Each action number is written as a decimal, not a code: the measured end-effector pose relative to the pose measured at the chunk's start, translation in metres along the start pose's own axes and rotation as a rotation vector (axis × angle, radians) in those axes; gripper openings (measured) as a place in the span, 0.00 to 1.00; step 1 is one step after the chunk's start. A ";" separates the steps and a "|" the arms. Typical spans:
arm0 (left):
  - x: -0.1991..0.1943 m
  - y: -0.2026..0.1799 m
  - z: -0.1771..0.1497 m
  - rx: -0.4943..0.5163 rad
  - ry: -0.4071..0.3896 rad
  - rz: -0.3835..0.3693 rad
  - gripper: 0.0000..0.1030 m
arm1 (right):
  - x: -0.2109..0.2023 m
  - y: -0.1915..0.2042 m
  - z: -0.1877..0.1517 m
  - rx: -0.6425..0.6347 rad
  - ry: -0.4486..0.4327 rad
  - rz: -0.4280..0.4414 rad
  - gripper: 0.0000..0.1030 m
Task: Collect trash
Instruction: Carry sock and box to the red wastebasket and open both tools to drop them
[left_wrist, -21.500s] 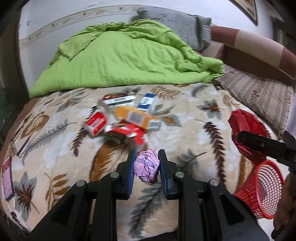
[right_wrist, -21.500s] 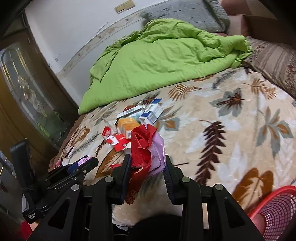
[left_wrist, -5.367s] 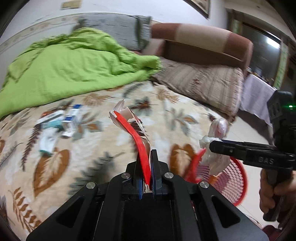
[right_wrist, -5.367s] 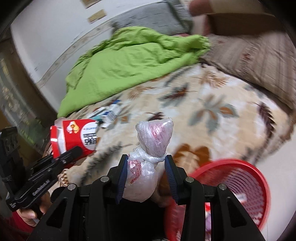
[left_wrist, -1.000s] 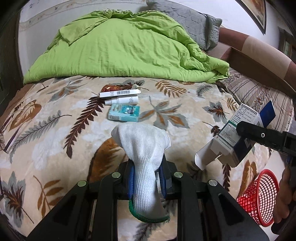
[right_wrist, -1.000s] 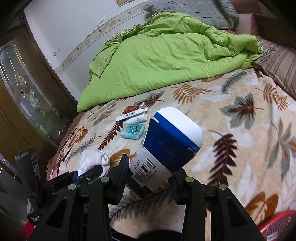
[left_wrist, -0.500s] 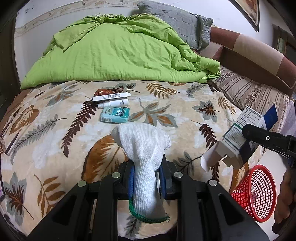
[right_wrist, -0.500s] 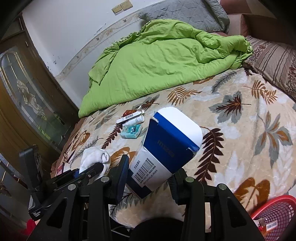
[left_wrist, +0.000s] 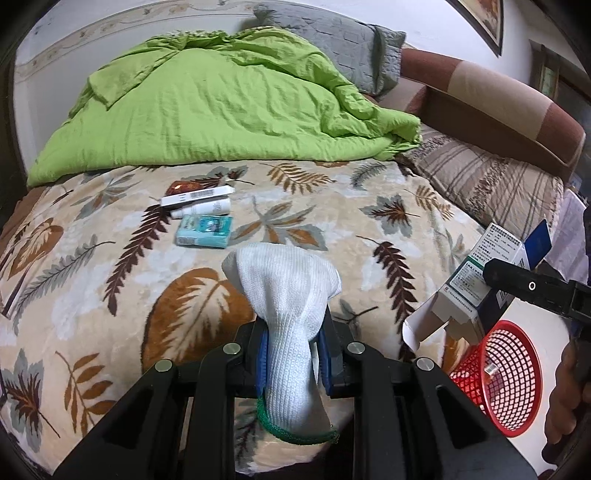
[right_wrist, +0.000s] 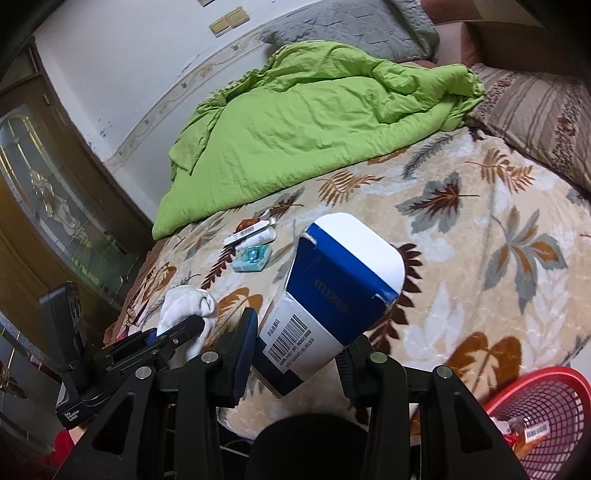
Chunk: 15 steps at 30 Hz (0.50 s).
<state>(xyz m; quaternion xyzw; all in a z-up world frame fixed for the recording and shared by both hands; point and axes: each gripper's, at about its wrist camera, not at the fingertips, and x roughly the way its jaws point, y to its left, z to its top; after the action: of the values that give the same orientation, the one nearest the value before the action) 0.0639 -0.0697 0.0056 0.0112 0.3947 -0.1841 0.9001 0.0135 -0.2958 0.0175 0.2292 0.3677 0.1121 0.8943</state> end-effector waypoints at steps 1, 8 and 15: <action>0.000 -0.004 0.000 0.009 0.003 -0.010 0.20 | -0.004 -0.004 -0.001 0.007 -0.003 -0.006 0.42; 0.006 -0.051 0.000 0.101 0.042 -0.118 0.20 | -0.052 -0.047 -0.011 0.074 -0.026 -0.107 0.42; 0.016 -0.124 -0.005 0.238 0.118 -0.294 0.20 | -0.116 -0.105 -0.031 0.184 -0.054 -0.262 0.42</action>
<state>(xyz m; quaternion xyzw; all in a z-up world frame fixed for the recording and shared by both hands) 0.0276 -0.1899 0.0063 0.0708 0.4197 -0.3580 0.8311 -0.0868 -0.4198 0.0170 0.2630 0.3788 -0.0457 0.8861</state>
